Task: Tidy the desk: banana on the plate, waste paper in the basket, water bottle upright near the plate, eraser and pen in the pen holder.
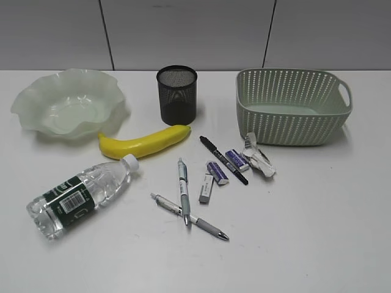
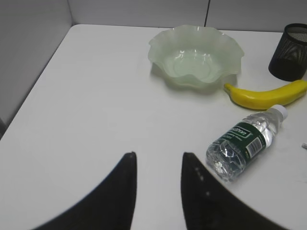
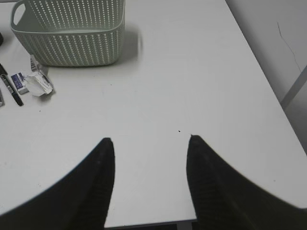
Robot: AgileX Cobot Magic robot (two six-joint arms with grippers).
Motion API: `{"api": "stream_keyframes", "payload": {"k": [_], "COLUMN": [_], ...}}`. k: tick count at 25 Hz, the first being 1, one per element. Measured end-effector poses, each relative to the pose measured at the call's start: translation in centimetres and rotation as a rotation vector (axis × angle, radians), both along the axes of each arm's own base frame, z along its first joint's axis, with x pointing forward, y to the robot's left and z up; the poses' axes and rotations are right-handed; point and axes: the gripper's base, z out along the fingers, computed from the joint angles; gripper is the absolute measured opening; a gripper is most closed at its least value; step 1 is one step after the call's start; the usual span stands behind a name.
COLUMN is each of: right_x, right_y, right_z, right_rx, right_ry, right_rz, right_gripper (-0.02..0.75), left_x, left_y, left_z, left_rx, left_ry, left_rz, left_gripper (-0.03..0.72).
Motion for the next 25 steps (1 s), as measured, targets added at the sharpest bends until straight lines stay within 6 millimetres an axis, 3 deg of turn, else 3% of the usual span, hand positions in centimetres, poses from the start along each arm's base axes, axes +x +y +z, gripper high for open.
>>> {"api": "stream_keyframes", "payload": {"k": [22,25], "right_x": [0.0,0.0], "right_y": [0.0,0.0], "right_z": [0.0,0.0], "right_rx": [-0.001,-0.001], "right_ry": [0.0,0.0], "right_rz": [0.0,0.0], "right_gripper": [0.394,0.394], "left_x": [0.0,0.6], "left_y": [-0.1,-0.4], "left_z": [0.0,1.3], "left_rx": [-0.012,-0.038], "left_ry": [-0.003,-0.07], "left_rz": [-0.009,-0.031], "left_gripper": [0.237,0.237]}}
